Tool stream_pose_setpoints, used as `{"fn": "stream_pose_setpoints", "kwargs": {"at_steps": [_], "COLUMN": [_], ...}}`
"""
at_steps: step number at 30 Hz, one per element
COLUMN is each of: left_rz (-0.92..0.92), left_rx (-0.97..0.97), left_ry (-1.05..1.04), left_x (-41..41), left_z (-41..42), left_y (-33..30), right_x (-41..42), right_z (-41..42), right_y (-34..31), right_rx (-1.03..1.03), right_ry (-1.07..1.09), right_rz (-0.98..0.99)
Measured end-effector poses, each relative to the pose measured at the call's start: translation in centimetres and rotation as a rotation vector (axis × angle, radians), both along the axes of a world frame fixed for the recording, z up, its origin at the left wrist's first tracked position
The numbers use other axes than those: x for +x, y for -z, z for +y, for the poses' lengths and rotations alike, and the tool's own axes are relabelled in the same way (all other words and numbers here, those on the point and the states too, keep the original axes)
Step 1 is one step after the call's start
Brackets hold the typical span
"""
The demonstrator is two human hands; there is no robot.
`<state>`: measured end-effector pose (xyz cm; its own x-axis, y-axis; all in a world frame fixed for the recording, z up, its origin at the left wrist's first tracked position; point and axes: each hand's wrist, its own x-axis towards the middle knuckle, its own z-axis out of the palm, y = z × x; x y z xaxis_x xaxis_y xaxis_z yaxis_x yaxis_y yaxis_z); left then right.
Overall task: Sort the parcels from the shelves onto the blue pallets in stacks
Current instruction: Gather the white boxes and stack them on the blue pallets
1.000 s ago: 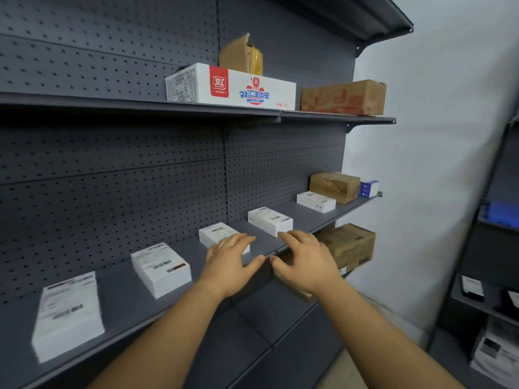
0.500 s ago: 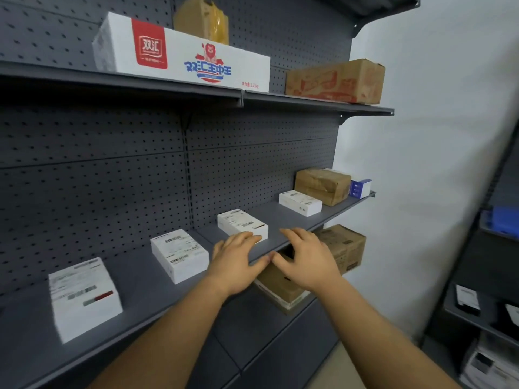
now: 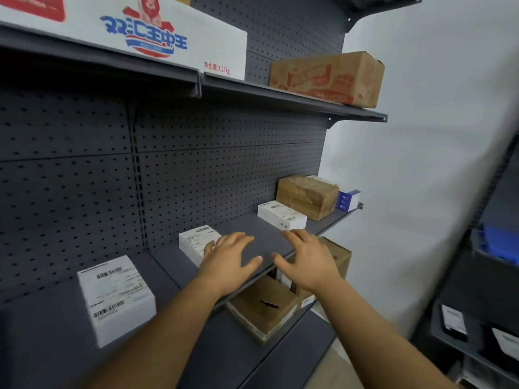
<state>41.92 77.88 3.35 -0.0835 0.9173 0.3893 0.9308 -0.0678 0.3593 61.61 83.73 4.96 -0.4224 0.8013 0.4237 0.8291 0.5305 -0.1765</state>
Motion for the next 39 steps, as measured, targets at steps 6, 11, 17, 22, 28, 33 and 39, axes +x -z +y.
{"fn": "stream_pose_setpoints", "kwargs": {"at_steps": [6, 11, 17, 22, 28, 33, 39], "left_rz": [0.007, 0.039, 0.066, 0.034, 0.060, 0.065, 0.065], "left_rx": [-0.023, -0.064, -0.109, -0.134, -0.185, -0.166, -0.165], "left_ry": [-0.098, -0.175, -0.264, -0.292, -0.331, -0.373, -0.424], "left_x": [-0.7, 0.3, 4.5, 7.1, 7.6, 7.7, 7.9], "left_z": [3.9, 7.9, 15.5, 20.2, 23.8, 26.1, 27.0], "left_y": [1.1, 0.9, -0.3, 1.4, 3.5, 4.7, 5.6], "right_x": [-0.3, 0.1, 2.2, 2.7, 2.2, 0.9, 0.5], "right_z": [6.5, 12.2, 21.5, 27.3, 31.9, 33.6, 34.8], "right_y": [2.2, 2.8, 1.5, 3.4, 6.2, 8.2, 9.6], "right_rx": [-0.042, -0.034, -0.013, 0.000, -0.069, -0.071, -0.093], "right_ry": [-0.082, -0.174, -0.222, -0.266, -0.290, -0.341, -0.346], "right_rz": [-0.004, -0.021, -0.011, -0.040, -0.100, -0.071, -0.083]}}
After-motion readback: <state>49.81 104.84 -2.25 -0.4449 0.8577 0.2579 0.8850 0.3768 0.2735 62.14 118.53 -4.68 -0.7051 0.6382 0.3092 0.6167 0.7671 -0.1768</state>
